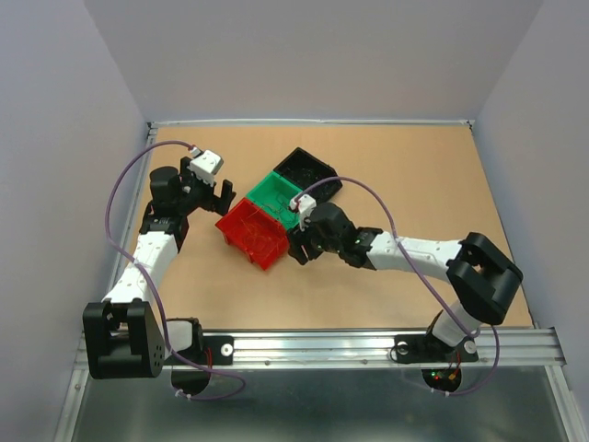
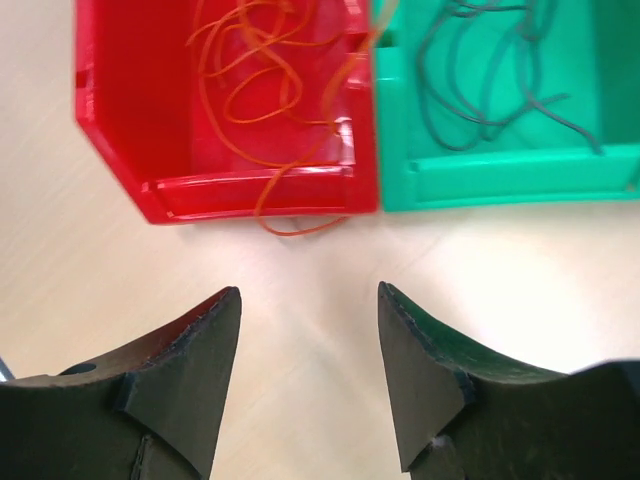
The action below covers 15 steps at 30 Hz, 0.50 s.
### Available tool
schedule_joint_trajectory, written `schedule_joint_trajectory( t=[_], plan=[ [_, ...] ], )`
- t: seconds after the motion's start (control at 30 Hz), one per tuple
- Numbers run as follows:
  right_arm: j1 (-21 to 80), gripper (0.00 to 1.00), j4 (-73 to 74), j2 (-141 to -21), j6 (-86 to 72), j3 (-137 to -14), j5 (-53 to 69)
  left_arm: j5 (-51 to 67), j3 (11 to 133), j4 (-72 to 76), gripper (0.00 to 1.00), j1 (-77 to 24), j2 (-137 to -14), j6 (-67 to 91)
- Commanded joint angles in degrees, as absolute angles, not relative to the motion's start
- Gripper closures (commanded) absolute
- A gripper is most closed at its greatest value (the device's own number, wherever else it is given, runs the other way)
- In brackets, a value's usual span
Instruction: Untangle the cables
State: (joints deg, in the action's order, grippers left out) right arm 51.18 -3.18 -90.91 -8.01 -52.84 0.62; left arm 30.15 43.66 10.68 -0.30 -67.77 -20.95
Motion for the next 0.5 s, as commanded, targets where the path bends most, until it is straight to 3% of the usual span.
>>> schedule_joint_trajectory(
  t=[0.0, 0.17, 0.47],
  plan=[
    [53.69, 0.38, -11.25, -93.07, -3.79, -53.26, 4.22, 31.73, 45.00, 11.34, 0.01, -0.44, -66.80, -21.53],
    [56.69, 0.32, -11.51, -100.00, 0.17, -57.21, 0.27, 30.94, 44.91, 11.34, 0.01, -0.44, -66.45, -21.45],
    [57.04, 0.31, -12.04, -107.22, 3.42, -62.05, -5.00, 30.59, 45.18, 11.34, 0.01, -0.44, -67.41, -21.88]
  ],
)
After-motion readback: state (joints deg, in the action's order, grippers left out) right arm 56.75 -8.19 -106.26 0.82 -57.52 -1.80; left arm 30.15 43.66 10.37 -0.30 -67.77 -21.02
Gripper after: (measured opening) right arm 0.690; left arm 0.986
